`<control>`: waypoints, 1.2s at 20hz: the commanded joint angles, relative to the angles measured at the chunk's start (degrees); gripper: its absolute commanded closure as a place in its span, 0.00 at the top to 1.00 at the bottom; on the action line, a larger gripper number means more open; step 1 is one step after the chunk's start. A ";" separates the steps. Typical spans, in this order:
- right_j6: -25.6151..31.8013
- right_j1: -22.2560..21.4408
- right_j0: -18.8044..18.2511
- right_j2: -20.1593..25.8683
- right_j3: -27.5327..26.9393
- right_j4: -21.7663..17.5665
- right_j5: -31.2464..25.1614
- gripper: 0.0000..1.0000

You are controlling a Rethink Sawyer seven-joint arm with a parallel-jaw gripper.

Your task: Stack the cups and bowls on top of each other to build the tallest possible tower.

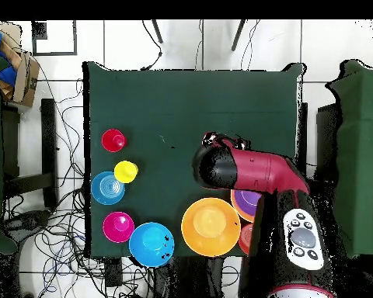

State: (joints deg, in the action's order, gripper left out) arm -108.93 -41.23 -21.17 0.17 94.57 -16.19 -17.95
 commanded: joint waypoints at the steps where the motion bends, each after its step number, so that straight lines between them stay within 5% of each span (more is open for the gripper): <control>1: 4.89 -0.30 -4.23 9.61 1.32 -1.54 -3.37 1.00; 12: 4.21 1.84 -1.74 8.26 -2.77 -4.07 -4.65 1.00; 24: 17.89 2.56 -2.24 13.02 -8.69 -10.59 -14.85 1.00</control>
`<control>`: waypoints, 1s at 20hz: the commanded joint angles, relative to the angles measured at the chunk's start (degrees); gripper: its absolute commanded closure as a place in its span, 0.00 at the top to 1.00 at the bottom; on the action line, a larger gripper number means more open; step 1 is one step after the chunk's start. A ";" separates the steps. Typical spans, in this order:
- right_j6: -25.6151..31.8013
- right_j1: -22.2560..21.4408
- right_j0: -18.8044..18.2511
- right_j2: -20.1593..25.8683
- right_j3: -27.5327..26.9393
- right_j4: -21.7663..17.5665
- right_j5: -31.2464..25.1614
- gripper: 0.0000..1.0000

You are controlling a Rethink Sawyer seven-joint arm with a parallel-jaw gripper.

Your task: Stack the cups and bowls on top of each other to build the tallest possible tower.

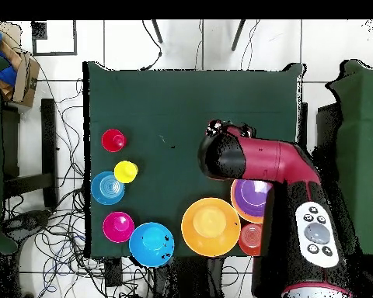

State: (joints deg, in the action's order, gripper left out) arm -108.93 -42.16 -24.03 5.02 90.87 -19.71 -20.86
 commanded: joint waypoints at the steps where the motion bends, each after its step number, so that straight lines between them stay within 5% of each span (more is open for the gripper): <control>1: 18.04 3.53 0.56 8.71 -5.30 -7.69 -12.41 1.00; 9: 14.41 4.25 0.37 10.48 -5.88 -9.56 -13.38 1.00; 20: -8.92 6.36 7.13 2.08 -6.05 -4.74 -4.96 1.00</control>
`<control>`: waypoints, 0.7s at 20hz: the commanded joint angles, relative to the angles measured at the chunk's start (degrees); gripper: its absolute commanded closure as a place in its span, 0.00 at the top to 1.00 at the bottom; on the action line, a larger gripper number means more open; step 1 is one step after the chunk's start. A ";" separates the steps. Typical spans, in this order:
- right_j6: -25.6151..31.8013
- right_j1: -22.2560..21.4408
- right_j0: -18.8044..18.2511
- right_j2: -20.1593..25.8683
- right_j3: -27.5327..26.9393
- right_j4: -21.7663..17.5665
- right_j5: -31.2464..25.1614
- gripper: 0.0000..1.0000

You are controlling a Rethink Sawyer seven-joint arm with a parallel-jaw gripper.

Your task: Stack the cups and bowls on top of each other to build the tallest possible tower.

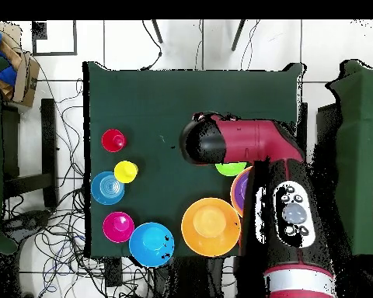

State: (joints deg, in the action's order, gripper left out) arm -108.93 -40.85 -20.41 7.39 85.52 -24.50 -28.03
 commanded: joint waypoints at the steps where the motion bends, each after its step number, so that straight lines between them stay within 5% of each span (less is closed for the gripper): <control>1: -9.68 5.23 3.74 -0.70 -0.55 0.62 2.75 1.00; 9: -11.68 6.99 5.27 -3.08 -0.43 3.90 6.17 1.00; 14: -19.25 4.80 6.11 -7.00 5.34 9.20 11.43 1.00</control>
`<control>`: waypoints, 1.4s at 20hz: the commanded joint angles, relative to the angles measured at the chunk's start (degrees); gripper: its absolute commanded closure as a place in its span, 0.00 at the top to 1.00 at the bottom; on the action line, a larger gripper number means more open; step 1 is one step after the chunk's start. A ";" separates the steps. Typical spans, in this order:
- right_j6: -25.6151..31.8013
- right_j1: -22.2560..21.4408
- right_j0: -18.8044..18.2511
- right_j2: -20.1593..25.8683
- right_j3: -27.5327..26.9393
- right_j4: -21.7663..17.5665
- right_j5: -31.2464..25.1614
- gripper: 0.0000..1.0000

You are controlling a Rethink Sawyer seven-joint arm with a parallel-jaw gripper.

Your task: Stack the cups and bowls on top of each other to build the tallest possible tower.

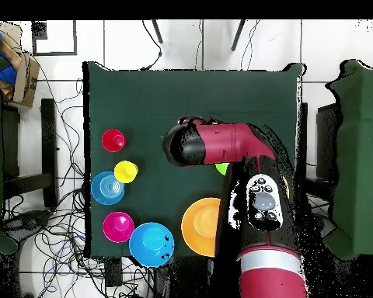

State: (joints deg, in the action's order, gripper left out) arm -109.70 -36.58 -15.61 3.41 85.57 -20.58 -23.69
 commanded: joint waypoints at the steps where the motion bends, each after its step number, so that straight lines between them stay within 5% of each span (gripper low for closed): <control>1: -18.90 0.33 0.94 -3.06 6.45 6.24 8.11 1.00; 9: -16.95 -0.12 -1.95 -2.07 11.42 9.07 11.92 1.00; 28: -12.83 1.27 -1.62 -2.92 10.95 5.75 12.32 1.00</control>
State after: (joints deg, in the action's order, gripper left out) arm -118.65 -36.86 -17.77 -1.30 95.06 -13.06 -12.35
